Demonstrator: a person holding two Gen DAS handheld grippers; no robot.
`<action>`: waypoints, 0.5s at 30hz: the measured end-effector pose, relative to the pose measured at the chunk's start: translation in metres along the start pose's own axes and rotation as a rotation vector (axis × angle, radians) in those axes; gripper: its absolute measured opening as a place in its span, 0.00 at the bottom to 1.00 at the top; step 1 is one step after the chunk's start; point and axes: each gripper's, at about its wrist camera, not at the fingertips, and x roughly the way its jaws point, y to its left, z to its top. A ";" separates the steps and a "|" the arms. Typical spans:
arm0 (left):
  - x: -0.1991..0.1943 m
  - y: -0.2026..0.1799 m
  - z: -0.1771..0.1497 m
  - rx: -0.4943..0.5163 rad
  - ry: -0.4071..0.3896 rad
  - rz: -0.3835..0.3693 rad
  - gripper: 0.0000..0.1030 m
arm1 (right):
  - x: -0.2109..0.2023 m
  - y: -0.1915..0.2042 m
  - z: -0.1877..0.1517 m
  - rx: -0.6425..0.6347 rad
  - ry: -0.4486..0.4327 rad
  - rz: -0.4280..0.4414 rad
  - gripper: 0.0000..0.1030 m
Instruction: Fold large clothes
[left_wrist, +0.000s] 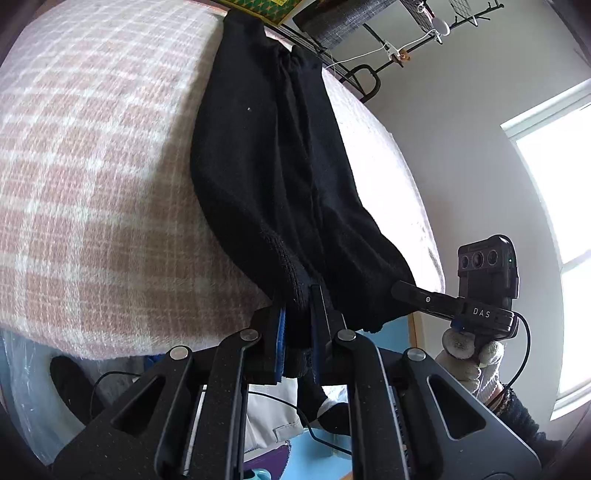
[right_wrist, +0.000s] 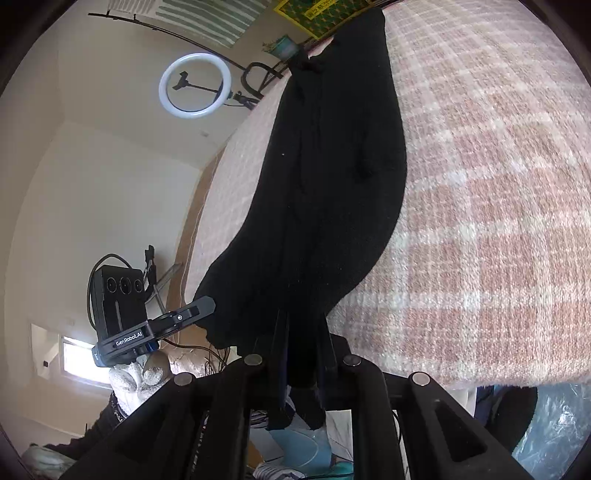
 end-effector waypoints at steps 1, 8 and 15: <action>-0.001 -0.004 0.007 0.002 -0.007 -0.002 0.08 | 0.000 0.002 0.004 0.002 -0.005 0.004 0.09; 0.001 -0.014 0.062 -0.002 -0.055 0.002 0.08 | 0.002 0.012 0.054 0.010 -0.048 0.001 0.09; 0.023 0.005 0.108 -0.039 -0.088 0.051 0.08 | 0.016 -0.003 0.114 0.056 -0.087 -0.032 0.09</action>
